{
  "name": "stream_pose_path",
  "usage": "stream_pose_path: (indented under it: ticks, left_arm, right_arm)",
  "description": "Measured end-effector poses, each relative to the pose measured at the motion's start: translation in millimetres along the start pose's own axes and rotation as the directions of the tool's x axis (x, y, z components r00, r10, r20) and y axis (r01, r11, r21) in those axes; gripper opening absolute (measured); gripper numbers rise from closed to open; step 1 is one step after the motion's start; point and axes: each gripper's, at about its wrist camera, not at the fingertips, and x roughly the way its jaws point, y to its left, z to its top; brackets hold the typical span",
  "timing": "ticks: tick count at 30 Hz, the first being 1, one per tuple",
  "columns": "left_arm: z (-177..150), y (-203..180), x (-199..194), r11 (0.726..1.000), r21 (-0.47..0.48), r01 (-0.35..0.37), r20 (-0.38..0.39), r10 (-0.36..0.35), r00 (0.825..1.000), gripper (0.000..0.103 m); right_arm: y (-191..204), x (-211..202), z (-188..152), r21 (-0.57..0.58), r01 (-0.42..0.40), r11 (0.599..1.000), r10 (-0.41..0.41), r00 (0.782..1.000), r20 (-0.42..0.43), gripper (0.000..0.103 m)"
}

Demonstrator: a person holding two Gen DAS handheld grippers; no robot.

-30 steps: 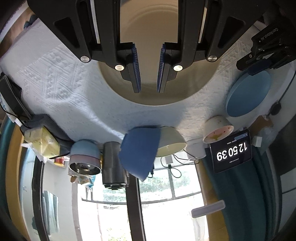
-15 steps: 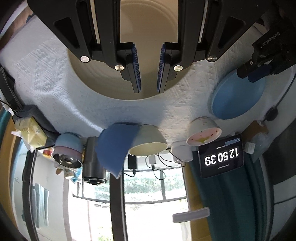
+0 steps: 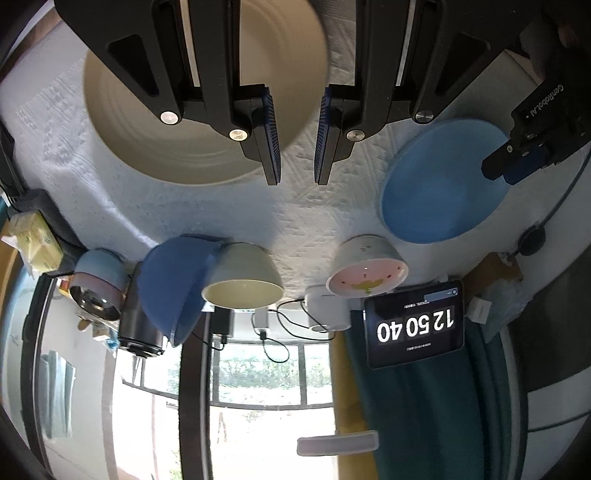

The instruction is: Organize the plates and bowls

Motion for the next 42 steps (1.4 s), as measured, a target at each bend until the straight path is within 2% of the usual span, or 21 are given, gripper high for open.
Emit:
stream_pose_path:
  ticks: [6, 15, 28, 35, 37, 42]
  left_arm:
    - [5.8, 22.4, 3.1, 0.999, -0.023, -0.029, 0.011, 0.029, 1.000, 0.045]
    - [8.9, 52.5, 15.1, 0.996, -0.059, -0.074, -0.012, 0.074, 0.997, 0.045]
    - [12.2, 76.5, 42.1, 0.989, -0.089, -0.117, -0.083, 0.109, 0.990, 0.045]
    - [13.0, 81.3, 52.4, 0.989, -0.092, -0.117, -0.127, 0.105, 0.986, 0.045]
    - [12.3, 79.8, 54.4, 0.989, -0.088, -0.119, -0.137, 0.106, 0.985, 0.045]
    - [11.8, 79.2, 57.2, 0.987, -0.088, -0.131, -0.148, 0.117, 0.982, 0.045]
  right_arm:
    - [21.1, 10.1, 6.7, -0.028, -0.013, 1.000, 0.013, 1.000, -0.009, 0.020]
    - [51.3, 31.4, 15.5, -0.067, -0.051, 0.996, 0.049, 0.998, -0.039, 0.020]
    - [74.3, 74.7, 19.8, -0.061, -0.112, 0.992, 0.103, 0.986, -0.133, 0.020]
    - [80.6, 92.8, 18.6, -0.040, -0.121, 0.992, 0.111, 0.976, -0.185, 0.020]
    - [81.3, 96.6, 17.5, -0.033, -0.120, 0.992, 0.112, 0.975, -0.191, 0.027]
    - [82.3, 97.9, 17.9, -0.032, -0.127, 0.991, 0.119, 0.976, -0.181, 0.031]
